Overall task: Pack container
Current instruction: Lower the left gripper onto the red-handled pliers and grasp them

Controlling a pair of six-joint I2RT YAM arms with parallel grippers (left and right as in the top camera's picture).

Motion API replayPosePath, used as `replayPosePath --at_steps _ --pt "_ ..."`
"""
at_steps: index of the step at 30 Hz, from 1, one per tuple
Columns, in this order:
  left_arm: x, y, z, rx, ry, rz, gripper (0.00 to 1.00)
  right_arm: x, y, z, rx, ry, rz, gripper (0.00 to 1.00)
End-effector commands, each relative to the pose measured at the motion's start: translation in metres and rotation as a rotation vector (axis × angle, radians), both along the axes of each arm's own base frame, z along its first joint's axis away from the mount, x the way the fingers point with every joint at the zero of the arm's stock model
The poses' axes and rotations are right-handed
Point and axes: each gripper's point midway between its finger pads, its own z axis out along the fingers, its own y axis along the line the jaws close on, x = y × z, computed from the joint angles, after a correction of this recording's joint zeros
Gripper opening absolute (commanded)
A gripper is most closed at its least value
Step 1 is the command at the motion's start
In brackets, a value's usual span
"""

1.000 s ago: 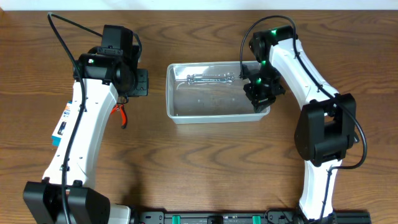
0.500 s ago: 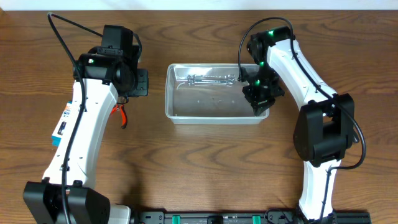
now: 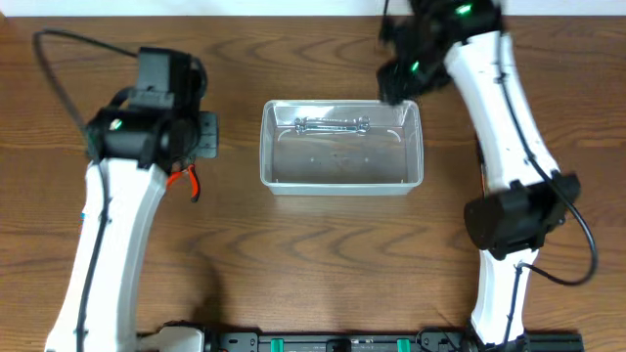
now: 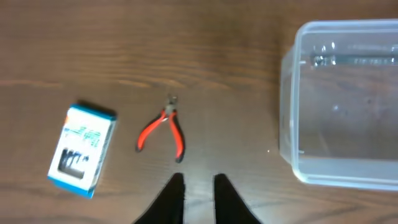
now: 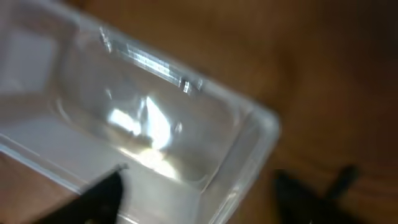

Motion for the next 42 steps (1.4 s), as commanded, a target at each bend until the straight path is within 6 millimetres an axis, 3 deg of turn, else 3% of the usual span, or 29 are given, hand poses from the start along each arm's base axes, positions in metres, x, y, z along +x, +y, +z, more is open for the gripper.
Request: replayPosePath --at_steps 1,5,6,7,8,18,23,42 --pt "-0.009 0.024 -0.002 0.028 0.028 0.078 0.27 0.009 -0.020 0.058 0.029 -0.154 -0.047 0.99" --pt "-0.012 0.047 -0.026 0.027 0.112 0.157 0.41 0.004 -0.046 0.086 0.038 -0.201 -0.114 0.99" --pt "-0.012 0.051 -0.035 0.027 0.137 0.171 0.47 0.003 -0.052 0.088 0.034 -0.198 -0.135 0.99" --pt "-0.012 0.057 -0.046 0.026 0.172 0.189 0.60 -0.001 -0.061 0.088 0.023 -0.185 -0.156 0.99" --pt "-0.012 0.060 -0.056 0.021 0.200 0.209 0.63 -0.003 -0.066 0.086 0.016 -0.174 -0.166 0.99" --pt "-0.013 0.047 -0.166 -0.090 0.414 0.166 0.69 -0.001 -0.082 0.085 0.019 -0.163 -0.222 0.99" --pt "-0.020 0.039 -0.206 -0.120 0.449 0.129 0.69 -0.001 -0.082 0.085 0.019 -0.162 -0.222 0.99" --pt "-0.009 0.041 -0.244 -0.124 0.448 0.161 0.70 -0.001 -0.081 0.085 0.019 -0.162 -0.219 0.99"
